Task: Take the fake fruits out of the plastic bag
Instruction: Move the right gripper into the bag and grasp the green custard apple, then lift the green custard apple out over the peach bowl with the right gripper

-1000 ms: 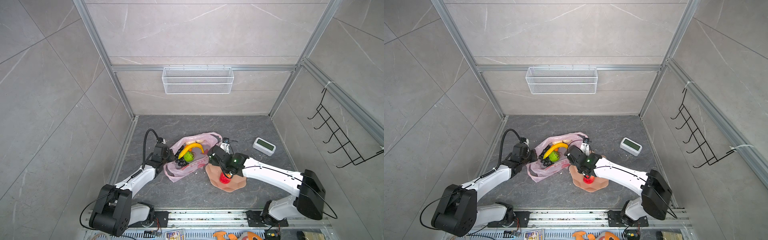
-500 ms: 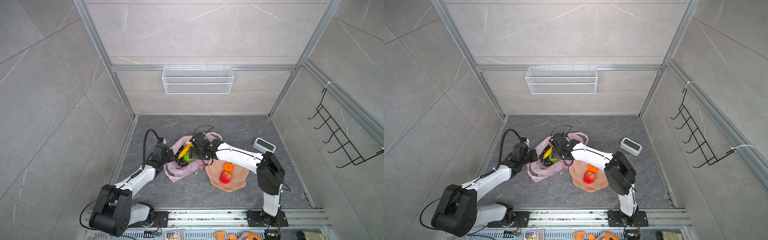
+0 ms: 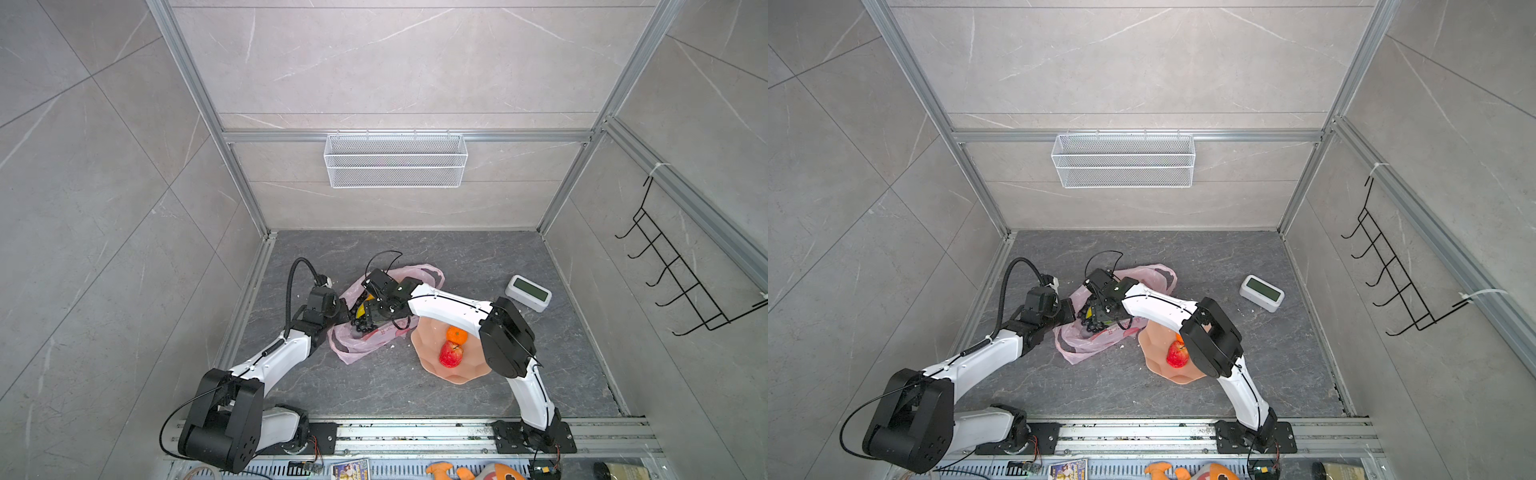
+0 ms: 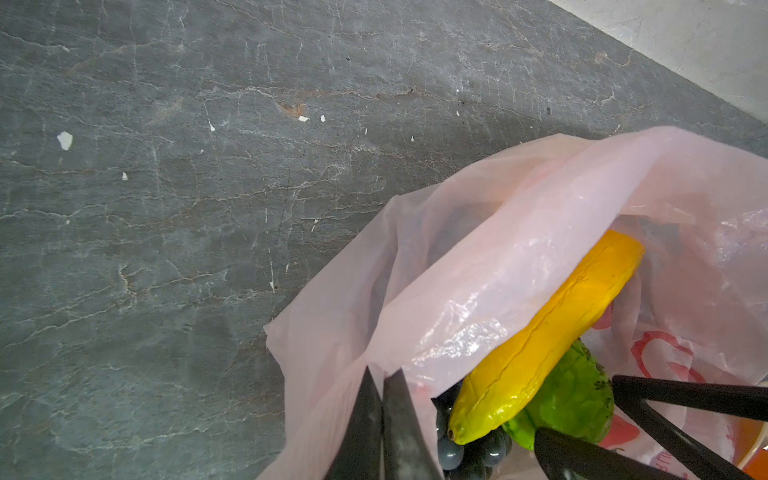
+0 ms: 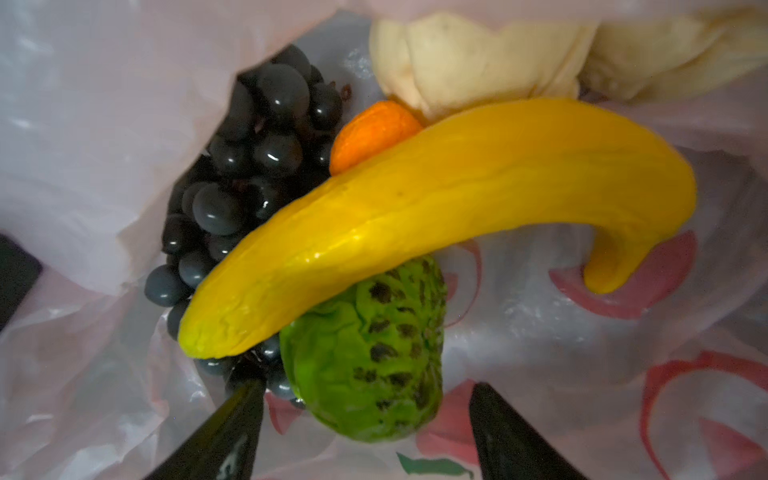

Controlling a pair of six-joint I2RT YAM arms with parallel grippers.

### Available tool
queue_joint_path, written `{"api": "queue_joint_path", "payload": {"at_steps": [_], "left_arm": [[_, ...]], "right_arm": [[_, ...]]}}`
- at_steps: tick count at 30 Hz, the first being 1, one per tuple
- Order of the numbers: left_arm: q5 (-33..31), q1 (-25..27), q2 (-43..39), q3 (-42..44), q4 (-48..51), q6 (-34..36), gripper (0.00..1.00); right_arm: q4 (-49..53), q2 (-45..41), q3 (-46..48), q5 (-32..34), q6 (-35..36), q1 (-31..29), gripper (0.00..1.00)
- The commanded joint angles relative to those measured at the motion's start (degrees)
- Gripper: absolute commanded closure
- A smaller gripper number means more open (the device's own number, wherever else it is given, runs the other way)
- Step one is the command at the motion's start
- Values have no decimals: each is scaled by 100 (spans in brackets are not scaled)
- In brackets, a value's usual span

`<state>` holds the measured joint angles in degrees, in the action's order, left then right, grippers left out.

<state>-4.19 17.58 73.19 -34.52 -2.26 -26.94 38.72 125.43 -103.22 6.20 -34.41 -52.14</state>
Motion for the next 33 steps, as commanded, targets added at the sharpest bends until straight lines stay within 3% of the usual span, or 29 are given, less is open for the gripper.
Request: {"api": "queue_joint_path", "payload": {"at_steps": [1, 8, 14, 21, 27, 33], "left_arm": [[-1, -37, -6, -140, -169, 154, 100], [-30, -35, -15, -147, -160, 163, 100], [-41, -38, -24, -139, -143, 171, 100], [-47, -37, -50, -147, -134, 183, 100], [-56, -36, -59, -143, -125, 184, 100], [-61, -40, -52, -138, -121, 181, 100]], "right_arm": [[371, 315, -318, 136, 205, -46, 19], [569, 653, -672, 201, 186, -73, 21], [563, 589, -602, 299, -30, -68, 31], [70, -15, 9, -3, -363, 61, 37], [-528, -668, 713, -539, -764, 294, 38], [-858, -1326, 1379, -662, -1033, 445, 39]]}}
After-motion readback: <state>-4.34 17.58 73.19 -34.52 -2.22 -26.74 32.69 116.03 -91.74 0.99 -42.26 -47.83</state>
